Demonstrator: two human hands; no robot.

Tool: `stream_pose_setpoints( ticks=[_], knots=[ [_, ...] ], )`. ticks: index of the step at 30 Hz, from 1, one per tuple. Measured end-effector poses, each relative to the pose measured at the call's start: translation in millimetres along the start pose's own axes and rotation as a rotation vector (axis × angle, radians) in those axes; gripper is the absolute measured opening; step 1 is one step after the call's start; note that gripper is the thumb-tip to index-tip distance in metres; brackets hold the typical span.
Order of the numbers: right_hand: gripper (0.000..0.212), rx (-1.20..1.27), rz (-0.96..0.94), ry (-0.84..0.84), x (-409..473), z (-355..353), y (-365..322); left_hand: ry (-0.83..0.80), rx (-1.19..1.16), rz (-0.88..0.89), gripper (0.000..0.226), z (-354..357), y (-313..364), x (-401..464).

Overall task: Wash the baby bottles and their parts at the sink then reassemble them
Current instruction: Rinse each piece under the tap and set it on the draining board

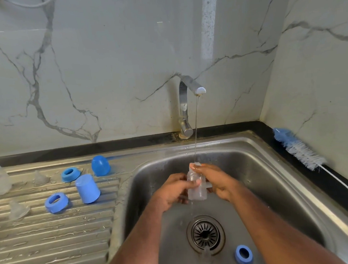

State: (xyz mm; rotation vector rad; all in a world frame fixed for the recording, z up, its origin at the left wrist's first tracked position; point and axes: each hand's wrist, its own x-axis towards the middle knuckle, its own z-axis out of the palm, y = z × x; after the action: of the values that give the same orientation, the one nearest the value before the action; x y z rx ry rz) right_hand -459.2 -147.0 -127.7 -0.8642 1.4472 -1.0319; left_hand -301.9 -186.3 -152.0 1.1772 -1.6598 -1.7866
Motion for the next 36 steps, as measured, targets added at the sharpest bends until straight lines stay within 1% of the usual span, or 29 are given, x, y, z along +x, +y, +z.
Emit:
stream_pose_setpoints(
  ticks=[1, 3, 5, 6, 7, 8, 11, 12, 14, 16, 17, 18, 21, 23, 26, 28, 31, 32, 34, 36],
  knots=[
    [0.054, 0.141, 0.029, -0.068, -1, 0, 0, -0.097, -0.108, -0.028, 0.047, -1, 1, -2],
    [0.043, 0.373, 0.036, -0.21, -6, 0, -1, -0.257, -0.302, -0.023, 0.055, -2, 3, -7],
    [0.041, 0.495, -0.002, -0.269, -8, -1, -1, -0.297, -0.424, 0.001, 0.057, -3, 3, -7],
    [0.042, 0.506, -0.015, -0.268, -10, -1, -1, -0.291, -0.447, 0.01, 0.057, -3, 3, -7],
    [0.042, 0.481, -0.02, -0.24, -9, -1, -1, -0.272, -0.439, 0.011, 0.055, -4, 3, -6],
    [0.039, 0.41, -0.016, -0.176, -11, 1, -3, -0.238, -0.395, 0.013, 0.053, -3, 3, -4],
    [0.023, 0.091, 0.01, 0.079, -14, 14, -7, -0.039, -0.12, 0.042, 0.045, 1, -6, 5],
    [0.019, 0.04, 0.015, 0.116, -15, 17, -7, 0.031, -0.036, 0.075, 0.044, 4, -8, 8],
    [0.021, -0.019, 0.033, 0.142, -15, 18, -7, 0.177, 0.068, 0.154, 0.046, 7, -11, 13],
    [0.026, -0.052, 0.054, 0.174, -13, 14, -6, 0.324, 0.105, 0.215, 0.049, 7, -10, 14],
    [0.027, -0.028, 0.061, 0.199, -12, 10, -4, 0.368, 0.1, 0.227, 0.049, 6, -9, 15],
    [0.027, 0.037, 0.075, 0.222, -10, 7, -3, 0.367, 0.064, 0.234, 0.048, 5, -8, 14],
    [0.032, 0.258, 0.17, 0.28, 0, 2, 4, 0.218, -0.133, 0.266, 0.041, 7, -5, 11],
    [0.039, 0.277, 0.254, 0.257, 8, 0, 9, 0.175, -0.191, 0.307, 0.044, 8, -3, 9],
    [0.043, 0.185, 0.32, 0.195, 9, 0, 17, 0.191, -0.134, 0.351, 0.043, 11, -4, 11],
    [0.048, 0.145, 0.331, 0.171, 8, 3, 19, 0.216, -0.034, 0.38, 0.043, 12, -5, 14],
    [0.057, 0.122, 0.347, 0.157, 10, 3, 22, 0.25, 0.144, 0.411, 0.052, 14, -6, 15],
    [0.058, 0.116, 0.352, 0.151, 10, 2, 23, 0.259, 0.183, 0.424, 0.05, 15, -6, 15],
    [0.058, 0.114, 0.36, 0.146, 9, 1, 24, 0.268, 0.225, 0.445, 0.045, 16, -5, 16],
    [0.056, 0.125, 0.365, 0.142, 6, 1, 22, 0.253, 0.224, 0.45, 0.045, 14, -6, 16]
  ],
)
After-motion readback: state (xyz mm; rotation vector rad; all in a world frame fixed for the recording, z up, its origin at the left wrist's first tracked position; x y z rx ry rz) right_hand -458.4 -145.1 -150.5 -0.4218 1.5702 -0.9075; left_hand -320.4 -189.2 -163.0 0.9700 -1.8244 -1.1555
